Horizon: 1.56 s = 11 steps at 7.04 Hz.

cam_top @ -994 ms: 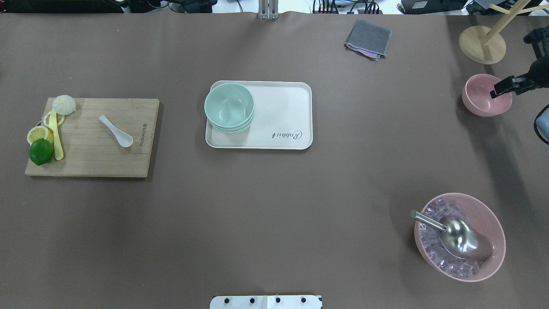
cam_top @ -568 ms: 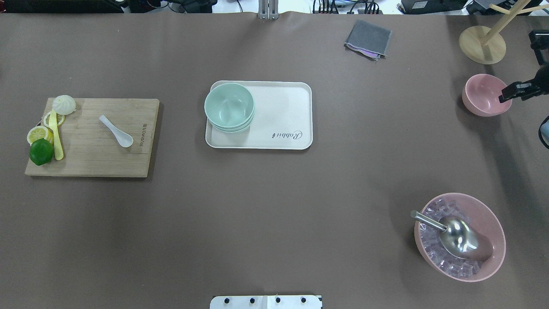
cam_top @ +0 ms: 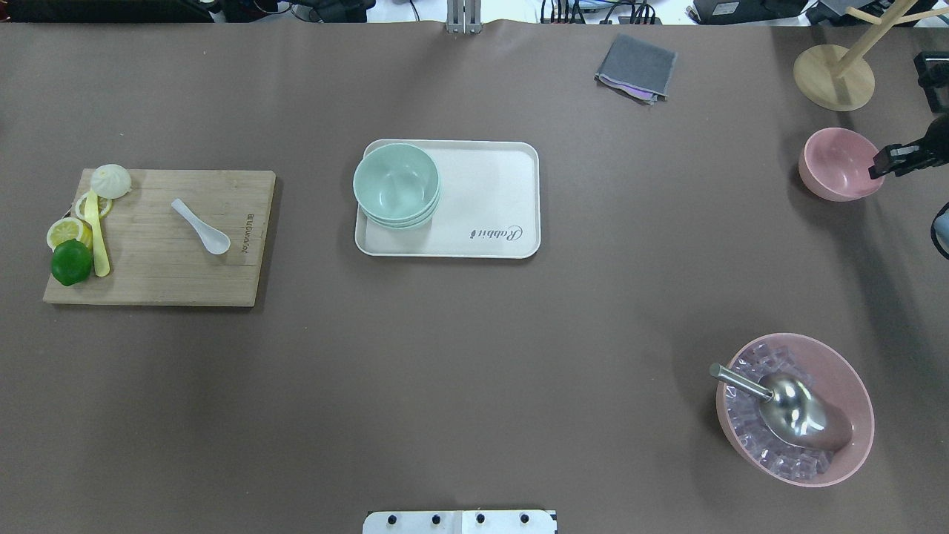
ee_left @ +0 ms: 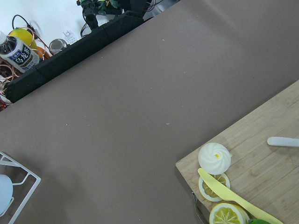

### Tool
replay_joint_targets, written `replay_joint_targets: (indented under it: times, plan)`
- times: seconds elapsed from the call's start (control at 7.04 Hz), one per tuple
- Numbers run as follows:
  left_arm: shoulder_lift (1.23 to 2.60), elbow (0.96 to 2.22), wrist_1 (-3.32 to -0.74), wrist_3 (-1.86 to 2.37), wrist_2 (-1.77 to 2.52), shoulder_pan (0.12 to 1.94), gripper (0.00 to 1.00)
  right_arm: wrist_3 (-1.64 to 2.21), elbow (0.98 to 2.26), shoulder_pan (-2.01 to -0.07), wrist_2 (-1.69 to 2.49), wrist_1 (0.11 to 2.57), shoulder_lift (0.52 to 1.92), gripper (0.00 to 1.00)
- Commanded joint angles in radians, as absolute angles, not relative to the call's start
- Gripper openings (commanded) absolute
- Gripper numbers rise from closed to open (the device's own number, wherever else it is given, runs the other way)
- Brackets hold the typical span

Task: Stack pink bowl on green and place spoon
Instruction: 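Lower the right gripper and grasp the rim of the pink bowl, then lift the pink bowl and carry it over the pale green bowl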

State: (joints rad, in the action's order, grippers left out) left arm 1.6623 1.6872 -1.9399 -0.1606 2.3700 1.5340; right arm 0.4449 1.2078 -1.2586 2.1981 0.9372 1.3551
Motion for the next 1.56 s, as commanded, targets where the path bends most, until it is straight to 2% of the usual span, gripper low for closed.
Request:
replay_joint_targets:
  times: [0.0,0.14,0.28,0.43,0.57,0.99,1.42]
  plan:
    - [1.657,1.687,-1.945,-0.161,2.370,1.534,0.98,0.445,1.206,-1.249,2.191,0.937,1.355,0.49]
    - [1.657,1.687,-1.945,-0.161,2.368,1.534,0.98,0.445,1.206,-1.247,2.189,0.937,1.355,0.48]
    - [1.657,1.687,-1.945,-0.161,2.368,1.534,0.98,0.445,1.206,-1.246,2.189,0.937,1.355,0.15]
    - [1.657,1.687,-1.945,-0.161,2.370,1.534,0.98,0.445,1.207,-1.246,2.189,0.937,1.351,0.00]
    - [1.657,1.687,-1.945,-0.161,2.368,1.534,0.98,0.445,1.219,-1.246,2.191,0.936,1.341,0.00]
    - [1.654,1.687,-1.951,-0.160,2.370,1.534,0.98,0.459,1.359,-1.233,2.192,0.943,1.292,0.00]
    - [1.654,1.684,-1.951,-0.160,2.368,1.534,0.98,0.850,1.423,-1.071,2.151,0.962,1.125,0.00]
